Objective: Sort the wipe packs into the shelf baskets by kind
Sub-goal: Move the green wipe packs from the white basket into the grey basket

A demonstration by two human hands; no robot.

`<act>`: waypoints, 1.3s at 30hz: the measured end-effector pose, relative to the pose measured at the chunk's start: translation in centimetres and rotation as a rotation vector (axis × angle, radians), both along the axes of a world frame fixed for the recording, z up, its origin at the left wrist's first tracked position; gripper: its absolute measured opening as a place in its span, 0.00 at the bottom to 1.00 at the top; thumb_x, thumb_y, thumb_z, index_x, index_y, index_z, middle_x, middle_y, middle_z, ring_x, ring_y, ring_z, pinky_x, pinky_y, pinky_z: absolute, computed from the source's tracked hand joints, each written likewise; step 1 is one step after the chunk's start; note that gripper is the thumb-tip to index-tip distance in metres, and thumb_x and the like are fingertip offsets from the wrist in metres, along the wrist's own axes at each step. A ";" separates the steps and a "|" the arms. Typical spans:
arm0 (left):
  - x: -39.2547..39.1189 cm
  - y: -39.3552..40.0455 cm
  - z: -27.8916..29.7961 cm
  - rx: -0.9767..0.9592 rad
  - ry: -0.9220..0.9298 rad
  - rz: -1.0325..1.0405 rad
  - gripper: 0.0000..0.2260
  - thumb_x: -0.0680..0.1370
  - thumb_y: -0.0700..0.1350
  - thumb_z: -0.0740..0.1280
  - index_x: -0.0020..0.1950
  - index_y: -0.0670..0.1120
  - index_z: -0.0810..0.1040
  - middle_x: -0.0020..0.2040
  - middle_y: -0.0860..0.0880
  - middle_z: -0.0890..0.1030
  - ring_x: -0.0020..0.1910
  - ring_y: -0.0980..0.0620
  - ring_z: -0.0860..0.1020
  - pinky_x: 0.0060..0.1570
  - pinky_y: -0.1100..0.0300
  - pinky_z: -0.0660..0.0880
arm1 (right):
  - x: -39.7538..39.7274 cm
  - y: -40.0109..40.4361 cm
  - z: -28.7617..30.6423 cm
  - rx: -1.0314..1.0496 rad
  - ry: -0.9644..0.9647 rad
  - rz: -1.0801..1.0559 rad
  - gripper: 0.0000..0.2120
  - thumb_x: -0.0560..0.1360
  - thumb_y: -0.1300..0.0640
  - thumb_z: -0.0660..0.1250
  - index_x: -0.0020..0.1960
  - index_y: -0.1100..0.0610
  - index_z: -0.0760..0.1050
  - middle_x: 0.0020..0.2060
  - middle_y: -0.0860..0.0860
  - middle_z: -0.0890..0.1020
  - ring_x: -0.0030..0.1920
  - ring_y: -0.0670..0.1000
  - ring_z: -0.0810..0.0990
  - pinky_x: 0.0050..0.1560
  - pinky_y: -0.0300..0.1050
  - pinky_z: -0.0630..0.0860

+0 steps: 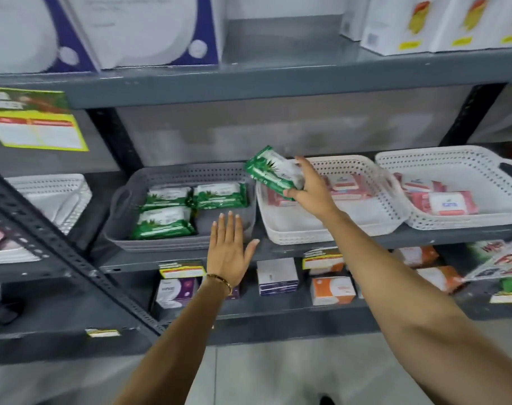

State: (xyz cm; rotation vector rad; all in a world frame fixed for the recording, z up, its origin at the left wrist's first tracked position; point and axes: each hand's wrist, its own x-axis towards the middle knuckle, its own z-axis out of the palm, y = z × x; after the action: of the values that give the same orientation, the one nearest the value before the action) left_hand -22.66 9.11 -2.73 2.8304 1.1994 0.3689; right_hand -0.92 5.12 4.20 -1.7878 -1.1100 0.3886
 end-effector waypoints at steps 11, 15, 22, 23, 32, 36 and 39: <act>-11.2 7.0 -0.7 -0.020 -0.052 0.177 0.42 0.71 0.67 0.28 0.74 0.41 0.48 0.76 0.40 0.53 0.75 0.42 0.47 0.73 0.49 0.41 | -9.9 8.6 -1.2 -0.440 -0.270 0.406 0.45 0.66 0.65 0.73 0.75 0.48 0.53 0.73 0.56 0.64 0.67 0.57 0.69 0.65 0.48 0.69; -12.5 7.7 -0.9 -0.018 -0.041 0.176 0.40 0.71 0.66 0.27 0.74 0.41 0.47 0.76 0.40 0.52 0.75 0.42 0.46 0.73 0.51 0.40 | -10.5 9.3 -2.3 -0.506 -0.263 0.426 0.44 0.67 0.68 0.72 0.76 0.50 0.53 0.75 0.57 0.61 0.71 0.58 0.65 0.67 0.47 0.66; -11.2 7.1 -0.8 -0.024 -0.067 0.219 0.42 0.71 0.66 0.28 0.74 0.40 0.49 0.76 0.39 0.52 0.75 0.40 0.45 0.72 0.49 0.37 | -10.0 9.0 -3.4 -0.614 -0.462 0.499 0.40 0.72 0.72 0.64 0.77 0.55 0.48 0.77 0.56 0.55 0.76 0.55 0.55 0.75 0.45 0.55; -10.8 6.9 -0.8 -0.030 -0.072 0.218 0.42 0.70 0.66 0.27 0.74 0.40 0.49 0.76 0.39 0.52 0.75 0.40 0.45 0.72 0.49 0.37 | -10.1 8.9 -3.3 -0.581 -0.462 0.482 0.40 0.72 0.73 0.63 0.76 0.55 0.49 0.77 0.55 0.55 0.76 0.55 0.55 0.75 0.44 0.55; -3.2 2.6 -0.4 -0.020 -0.040 0.057 0.42 0.70 0.66 0.26 0.74 0.42 0.50 0.76 0.41 0.53 0.75 0.41 0.46 0.71 0.47 0.35 | -4.6 4.3 -0.4 -0.171 -0.396 0.083 0.29 0.74 0.69 0.61 0.73 0.56 0.62 0.71 0.57 0.69 0.67 0.58 0.71 0.68 0.47 0.66; 2.1 -0.6 -0.6 -0.022 -0.041 -0.035 0.39 0.72 0.65 0.30 0.74 0.42 0.51 0.76 0.41 0.54 0.75 0.41 0.48 0.71 0.47 0.36 | 0.8 -0.3 -0.5 -0.159 -0.354 -0.110 0.27 0.75 0.67 0.60 0.73 0.55 0.62 0.71 0.56 0.69 0.66 0.59 0.72 0.68 0.51 0.69; 6.5 -3.4 -0.8 -0.030 -0.031 -0.080 0.38 0.72 0.65 0.31 0.74 0.42 0.48 0.76 0.41 0.52 0.75 0.41 0.46 0.72 0.46 0.37 | 5.6 -4.5 -1.2 -0.185 -0.339 -0.196 0.28 0.75 0.68 0.61 0.73 0.57 0.62 0.71 0.57 0.70 0.68 0.59 0.71 0.68 0.50 0.67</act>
State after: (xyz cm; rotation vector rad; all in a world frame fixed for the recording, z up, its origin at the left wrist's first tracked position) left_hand -16.15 5.70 -3.51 2.8257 1.0736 0.3865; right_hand 4.70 0.57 3.03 -2.1615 -1.1429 0.0711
